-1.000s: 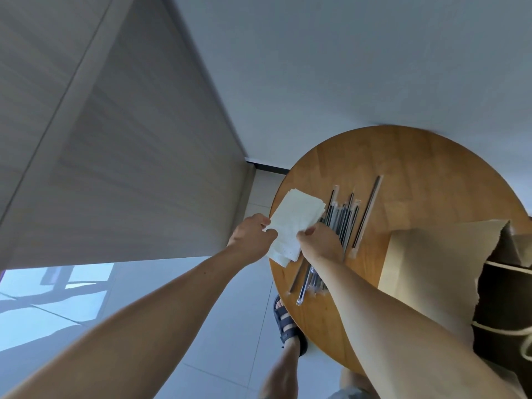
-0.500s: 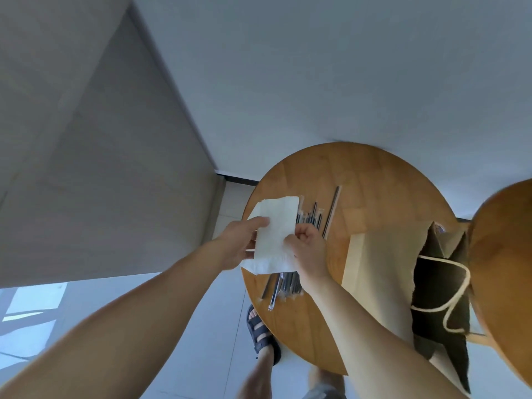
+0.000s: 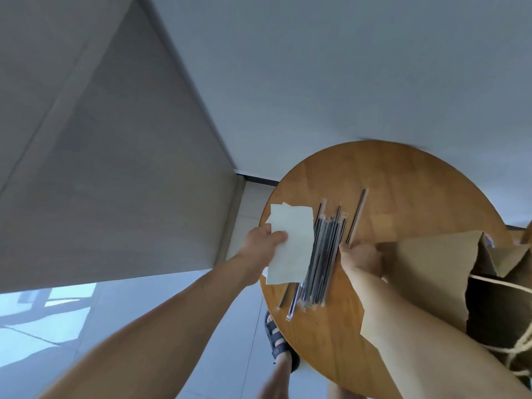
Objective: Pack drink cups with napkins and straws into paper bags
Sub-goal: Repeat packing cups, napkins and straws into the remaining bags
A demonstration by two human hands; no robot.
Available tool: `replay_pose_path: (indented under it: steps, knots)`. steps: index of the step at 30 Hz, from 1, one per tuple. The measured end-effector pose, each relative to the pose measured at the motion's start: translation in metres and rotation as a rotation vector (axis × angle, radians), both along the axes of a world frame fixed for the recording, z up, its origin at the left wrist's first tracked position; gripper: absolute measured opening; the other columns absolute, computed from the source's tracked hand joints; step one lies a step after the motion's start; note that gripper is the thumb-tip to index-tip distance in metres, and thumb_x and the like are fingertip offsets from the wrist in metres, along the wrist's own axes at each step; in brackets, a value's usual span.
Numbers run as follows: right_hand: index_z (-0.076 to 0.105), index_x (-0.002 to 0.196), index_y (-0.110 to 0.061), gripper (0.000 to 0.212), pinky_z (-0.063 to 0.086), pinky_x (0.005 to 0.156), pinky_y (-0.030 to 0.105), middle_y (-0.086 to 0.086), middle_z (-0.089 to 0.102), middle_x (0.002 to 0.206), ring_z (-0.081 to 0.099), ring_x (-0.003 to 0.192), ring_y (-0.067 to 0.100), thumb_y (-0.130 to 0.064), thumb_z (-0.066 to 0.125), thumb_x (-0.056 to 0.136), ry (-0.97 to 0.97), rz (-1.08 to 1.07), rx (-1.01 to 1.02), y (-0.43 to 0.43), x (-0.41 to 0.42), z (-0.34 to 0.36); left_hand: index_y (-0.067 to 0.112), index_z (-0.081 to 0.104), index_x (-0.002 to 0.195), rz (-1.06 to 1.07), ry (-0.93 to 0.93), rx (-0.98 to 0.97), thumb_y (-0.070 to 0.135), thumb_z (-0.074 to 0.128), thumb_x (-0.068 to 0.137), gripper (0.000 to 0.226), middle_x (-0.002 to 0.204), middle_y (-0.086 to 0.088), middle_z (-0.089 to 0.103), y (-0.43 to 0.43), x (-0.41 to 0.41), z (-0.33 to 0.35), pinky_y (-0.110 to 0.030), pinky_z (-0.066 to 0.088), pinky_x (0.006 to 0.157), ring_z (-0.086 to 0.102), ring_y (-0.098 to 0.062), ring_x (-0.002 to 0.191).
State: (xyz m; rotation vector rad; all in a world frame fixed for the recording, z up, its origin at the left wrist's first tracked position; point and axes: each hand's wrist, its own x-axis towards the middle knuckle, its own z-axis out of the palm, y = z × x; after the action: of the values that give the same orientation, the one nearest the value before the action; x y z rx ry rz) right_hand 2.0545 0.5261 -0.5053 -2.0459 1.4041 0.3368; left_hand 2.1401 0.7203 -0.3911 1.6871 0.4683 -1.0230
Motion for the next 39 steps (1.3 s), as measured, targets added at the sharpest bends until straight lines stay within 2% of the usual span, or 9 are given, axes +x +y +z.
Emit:
replay_pose_path:
  steps: [4, 9, 13, 16, 19, 25, 30, 34, 39]
  knots:
    - [0.057, 0.064, -0.019, 0.032, 0.044, 0.048, 0.023, -0.002, 0.059, 0.059, 0.056, 0.051, 0.017, -0.036, 0.066, 0.090, 0.004, 0.008, 0.011, -0.002, 0.001, -0.002, 0.017, 0.062, 0.113, 0.014, -0.039, 0.038, 0.021, 0.056, 0.098, 0.017, 0.112, -0.006, 0.067, -0.001, -0.005, -0.006, -0.041, 0.052, 0.090, 0.063, -0.028, 0.103]
    - [0.062, 0.056, -0.012, 0.042, 0.051, 0.049, 0.028, 0.002, 0.062, 0.053, 0.061, 0.050, 0.021, -0.040, 0.068, 0.086, 0.024, -0.010, 0.027, -0.001, -0.010, 0.025, 0.014, 0.062, 0.115, 0.024, -0.063, 0.057, 0.022, 0.057, 0.096, 0.021, 0.114, -0.008, 0.067, -0.008, -0.009, 0.005, -0.049, 0.052, 0.096, 0.063, -0.032, 0.106]
    - [0.059, 0.064, -0.013, 0.027, 0.042, 0.048, 0.025, 0.002, 0.061, 0.057, 0.059, 0.054, 0.022, -0.030, 0.064, 0.086, -0.228, -0.030, 0.081, 0.019, -0.009, 0.081, 0.016, 0.061, 0.112, 0.015, -0.115, 0.059, 0.024, 0.055, 0.096, 0.019, 0.110, -0.008, 0.067, -0.019, -0.012, 0.031, -0.047, 0.054, 0.093, 0.063, -0.031, 0.102]
    - [0.060, 0.073, -0.016, 0.010, 0.039, 0.040, 0.018, -0.011, 0.057, 0.049, 0.055, 0.047, 0.004, -0.020, 0.063, 0.081, -0.466, 0.005, 0.224, 0.041, -0.016, 0.131, 0.020, 0.059, 0.107, 0.005, -0.181, 0.058, 0.025, 0.052, 0.098, 0.012, 0.103, -0.006, 0.067, -0.026, -0.013, 0.058, -0.039, 0.056, 0.079, 0.064, -0.028, 0.094]
    - [0.061, 0.075, -0.020, 0.005, 0.042, 0.046, 0.018, -0.012, 0.058, 0.053, 0.053, 0.048, 0.003, -0.022, 0.064, 0.078, -0.573, 0.123, 0.314, 0.057, -0.038, 0.172, 0.021, 0.057, 0.112, 0.000, -0.267, 0.029, 0.020, 0.050, 0.098, 0.016, 0.098, -0.002, 0.067, -0.030, -0.016, 0.089, -0.031, 0.049, 0.065, 0.063, -0.025, 0.089]
    - [0.062, 0.079, -0.029, 0.007, 0.043, 0.055, 0.009, -0.011, 0.063, 0.065, 0.060, 0.066, -0.003, -0.027, 0.066, 0.084, -0.608, 0.285, 0.226, 0.059, -0.067, 0.223, 0.016, 0.067, 0.092, 0.012, -0.284, -0.124, 0.019, 0.057, 0.094, 0.011, 0.087, -0.005, 0.072, -0.035, -0.035, 0.140, -0.035, 0.052, 0.067, 0.068, -0.027, 0.081]
    - [0.058, 0.078, -0.034, 0.014, 0.041, 0.059, 0.007, -0.012, 0.062, 0.070, 0.058, 0.071, -0.007, -0.026, 0.065, 0.086, -0.640, 0.325, 0.174, 0.055, -0.080, 0.250, 0.012, 0.071, 0.104, -0.023, -0.336, -0.222, 0.023, 0.071, 0.089, 0.019, 0.100, -0.006, 0.075, -0.040, -0.053, 0.166, -0.046, 0.060, 0.083, 0.072, -0.027, 0.091]
    - [0.056, 0.088, -0.037, 0.013, 0.042, 0.061, 0.008, -0.016, 0.064, 0.085, 0.059, 0.078, -0.008, -0.037, 0.069, 0.086, -0.639, 0.334, 0.129, 0.046, -0.090, 0.267, 0.015, 0.071, 0.102, -0.058, -0.381, -0.230, 0.025, 0.072, 0.087, 0.017, 0.096, -0.004, 0.076, -0.046, -0.060, 0.183, -0.049, 0.059, 0.084, 0.072, -0.027, 0.089]
    - [0.051, 0.129, -0.029, 0.059, 0.046, 0.086, 0.020, -0.019, 0.057, 0.121, 0.055, 0.108, 0.001, -0.043, 0.078, 0.079, -0.761, 0.150, 0.138, 0.014, -0.093, 0.303, 0.015, 0.069, 0.108, -0.180, -0.389, -0.364, 0.023, 0.069, 0.089, 0.020, 0.103, -0.007, 0.074, -0.057, -0.067, 0.205, -0.044, 0.059, 0.081, 0.071, -0.028, 0.093]
